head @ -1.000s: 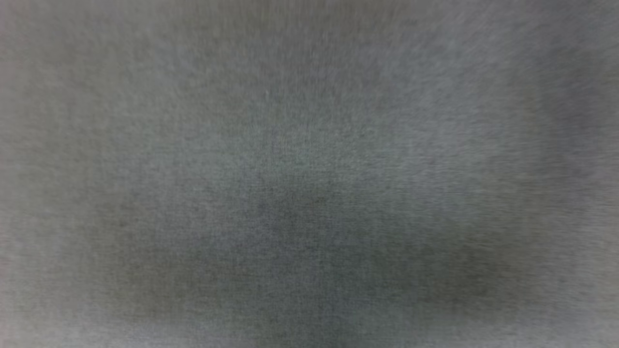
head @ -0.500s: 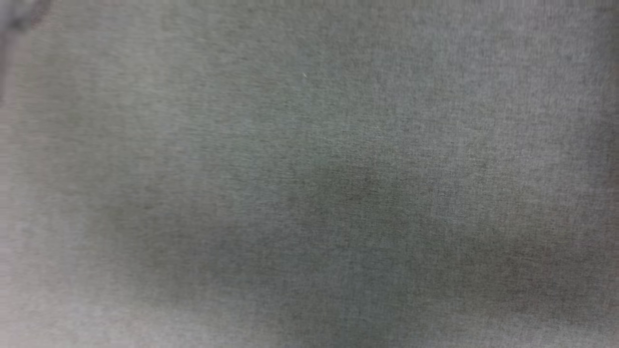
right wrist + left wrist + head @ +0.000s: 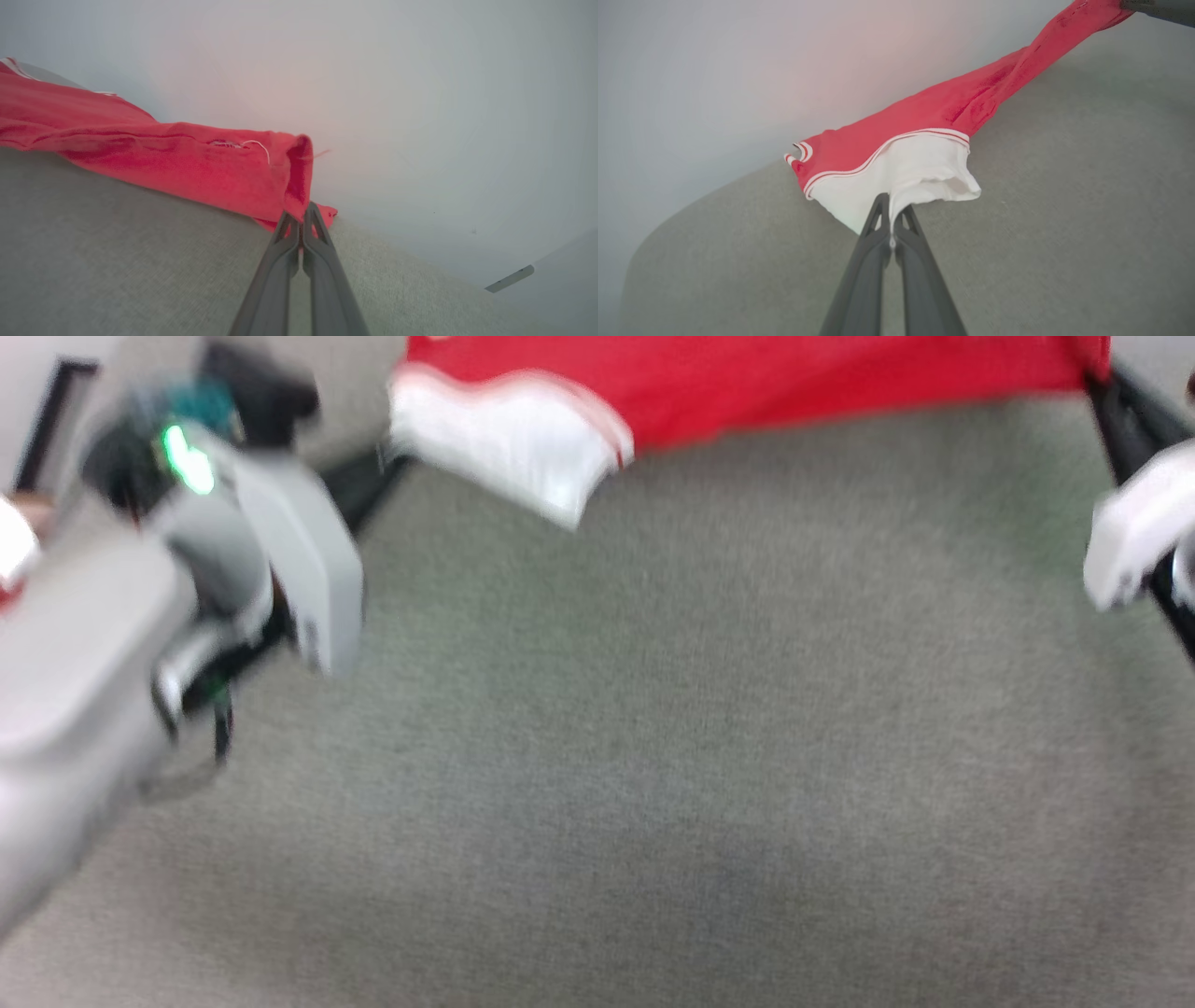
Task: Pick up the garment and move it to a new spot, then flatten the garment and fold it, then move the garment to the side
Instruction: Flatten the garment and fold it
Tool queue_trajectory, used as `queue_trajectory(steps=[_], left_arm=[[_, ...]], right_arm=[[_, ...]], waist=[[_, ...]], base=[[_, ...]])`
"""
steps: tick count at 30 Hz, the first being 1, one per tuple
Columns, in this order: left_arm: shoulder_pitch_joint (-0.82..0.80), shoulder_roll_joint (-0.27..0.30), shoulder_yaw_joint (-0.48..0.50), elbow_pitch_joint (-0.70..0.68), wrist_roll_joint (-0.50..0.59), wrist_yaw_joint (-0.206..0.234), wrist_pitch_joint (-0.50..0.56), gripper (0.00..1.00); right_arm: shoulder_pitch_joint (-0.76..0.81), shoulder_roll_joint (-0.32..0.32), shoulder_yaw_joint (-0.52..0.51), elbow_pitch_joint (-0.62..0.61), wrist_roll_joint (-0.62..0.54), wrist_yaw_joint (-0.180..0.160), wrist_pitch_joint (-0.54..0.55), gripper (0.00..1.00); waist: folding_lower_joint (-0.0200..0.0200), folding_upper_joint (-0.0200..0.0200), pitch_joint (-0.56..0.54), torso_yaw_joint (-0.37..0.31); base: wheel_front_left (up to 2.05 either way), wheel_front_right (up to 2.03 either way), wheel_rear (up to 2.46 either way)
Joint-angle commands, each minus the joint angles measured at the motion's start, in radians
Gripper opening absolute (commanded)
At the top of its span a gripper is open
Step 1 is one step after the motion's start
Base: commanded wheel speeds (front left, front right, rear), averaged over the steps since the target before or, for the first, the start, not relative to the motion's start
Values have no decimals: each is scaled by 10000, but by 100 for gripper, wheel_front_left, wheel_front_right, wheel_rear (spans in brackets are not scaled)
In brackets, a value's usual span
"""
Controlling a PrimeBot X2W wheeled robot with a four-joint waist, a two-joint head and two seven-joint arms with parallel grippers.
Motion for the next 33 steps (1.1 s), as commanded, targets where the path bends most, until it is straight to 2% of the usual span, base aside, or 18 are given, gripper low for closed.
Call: queue_trajectory(steps=[1, 8, 12, 17, 22, 27, 33], left_arm=[[590, 272, -81, -511, -245, 235, 165, 0], [3048, 1800, -493, -3395, -1443, 1719, 840, 0], [4306, 2689, -647, -4887, -1999, 2715, 722, 0], [5721, 3524, -841, -6154, -2689, 3737, 311, 0], [6918, 3979, -1035, -6919, -3320, 4495, -244, 0], [7773, 4308, -1130, -7553, -3805, 5136, -727, 0], [7580, 4766, -964, -7934, -3410, 5510, -965, 0]], right_arm=[[616, -235, 242, -377, 448, -10, 193, 0], [3107, -1719, 895, -2557, 2132, -10, 1261, 0], [4579, -2489, 818, -3697, 2704, -10, 1706, 0], [6396, -3189, 553, -4833, 3154, -10, 2047, 0], [8174, -3502, -96, -5722, 3337, -12, 2219, 0], [9631, -3381, -861, -6400, 3266, -12, 2378, 0], [10662, -3066, -1825, -7309, 2963, -12, 2722, 0]], waist=[[0, 0, -1454, 114], [0, 0, -2292, -13], [0, 0, -2568, -102], [0, 0, -2769, -212], [0, 0, -2832, -261], [0, 0, -2787, -311], [0, 0, -2622, -495]], base=[[0, 0, 0], [0, 0, 0], [0, 0, 0], [0, 0, 0], [0, 0, 0], [0, 0, 0], [0, 0, 0]])
